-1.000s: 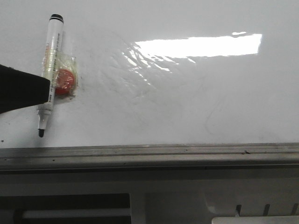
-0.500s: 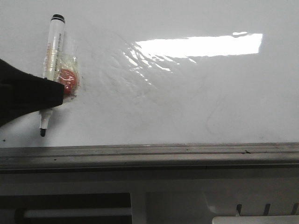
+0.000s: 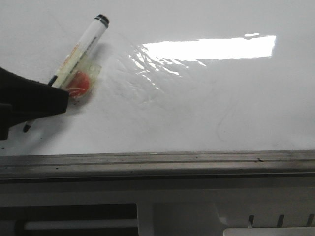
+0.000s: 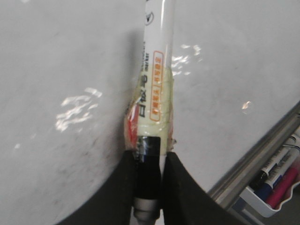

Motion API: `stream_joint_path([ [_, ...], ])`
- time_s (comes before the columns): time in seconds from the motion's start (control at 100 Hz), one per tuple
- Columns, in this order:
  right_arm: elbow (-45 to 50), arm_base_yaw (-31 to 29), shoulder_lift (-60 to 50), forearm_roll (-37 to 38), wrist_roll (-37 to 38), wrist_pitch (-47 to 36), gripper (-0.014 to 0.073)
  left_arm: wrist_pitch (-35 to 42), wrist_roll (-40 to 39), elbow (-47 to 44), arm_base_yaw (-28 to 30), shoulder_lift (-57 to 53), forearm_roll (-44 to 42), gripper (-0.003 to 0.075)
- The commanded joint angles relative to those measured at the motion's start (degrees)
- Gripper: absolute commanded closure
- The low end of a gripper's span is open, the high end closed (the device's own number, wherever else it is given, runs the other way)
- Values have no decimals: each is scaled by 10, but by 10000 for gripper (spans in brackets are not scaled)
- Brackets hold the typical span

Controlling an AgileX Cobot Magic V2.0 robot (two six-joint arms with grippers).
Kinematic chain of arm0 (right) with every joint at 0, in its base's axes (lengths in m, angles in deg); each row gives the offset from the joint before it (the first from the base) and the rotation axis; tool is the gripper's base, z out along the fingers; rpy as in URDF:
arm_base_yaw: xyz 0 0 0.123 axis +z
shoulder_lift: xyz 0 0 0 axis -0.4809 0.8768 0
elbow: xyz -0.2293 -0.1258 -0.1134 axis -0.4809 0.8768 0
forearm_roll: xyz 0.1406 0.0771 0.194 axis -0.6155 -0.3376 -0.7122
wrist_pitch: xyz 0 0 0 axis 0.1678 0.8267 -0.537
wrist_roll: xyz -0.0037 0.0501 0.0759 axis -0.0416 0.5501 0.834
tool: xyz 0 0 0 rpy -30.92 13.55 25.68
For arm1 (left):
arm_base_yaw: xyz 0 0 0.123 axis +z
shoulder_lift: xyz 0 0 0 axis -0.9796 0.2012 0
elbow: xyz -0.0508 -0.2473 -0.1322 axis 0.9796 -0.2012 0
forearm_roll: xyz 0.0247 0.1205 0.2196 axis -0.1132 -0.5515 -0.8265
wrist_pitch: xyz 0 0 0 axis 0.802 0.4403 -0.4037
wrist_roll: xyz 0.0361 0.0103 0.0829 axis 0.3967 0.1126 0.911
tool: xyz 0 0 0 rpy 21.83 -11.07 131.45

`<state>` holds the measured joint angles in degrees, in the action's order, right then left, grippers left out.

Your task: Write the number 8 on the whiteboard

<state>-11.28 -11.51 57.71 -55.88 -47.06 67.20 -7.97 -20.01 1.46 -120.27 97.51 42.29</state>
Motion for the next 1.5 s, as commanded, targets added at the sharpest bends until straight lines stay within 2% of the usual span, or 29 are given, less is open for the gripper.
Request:
stream_joint_path([
  [0.0,-43,55,36,-15,-36,-20,587,42,-4,29,-9,-15,-53,741],
  [0.15,-85,160,90,-21,-36,-47,347,40,-4,44,-23,-14,-164,741],
  [0.23,-109,198,115,-37,-36,-57,286,52,-4,47,-31,-14,-204,741],
  [0.38,-158,269,173,-39,-36,-69,281,73,-3,49,-36,-14,-262,741],
  [0.54,-203,310,236,-41,-36,-82,281,94,-3,49,-36,-14,-292,741],
  [0.71,-239,318,289,-69,-36,-97,281,101,-3,49,-36,-14,-323,741],
  [0.93,-265,318,330,-102,-36,-94,281,101,-3,49,-36,-14,-323,741],
  [0.98,-265,318,335,-105,-36,-94,293,101,-3,49,-36,-14,-323,741],
  [1.05,-265,318,337,-107,-36,-95,368,101,-3,49,-36,-14,-323,741],
  [1.17,-265,318,337,-109,-36,-96,585,101,-3,49,-36,-14,-330,741],
  [1.23,-265,318,337,-109,-36,-98,667,101,-3,49,-36,-14,-332,740],
  [1.28,-265,318,337,-110,-36,-100,662,101,-3,49,-36,-14,-332,732],
  [1.35,-265,318,337,-110,-36,-104,662,101,-3,49,-36,-14,-332,677],
  [1.49,-265,318,337,-110,-36,-110,663,101,-3,49,-36,-14,-332,496],
])
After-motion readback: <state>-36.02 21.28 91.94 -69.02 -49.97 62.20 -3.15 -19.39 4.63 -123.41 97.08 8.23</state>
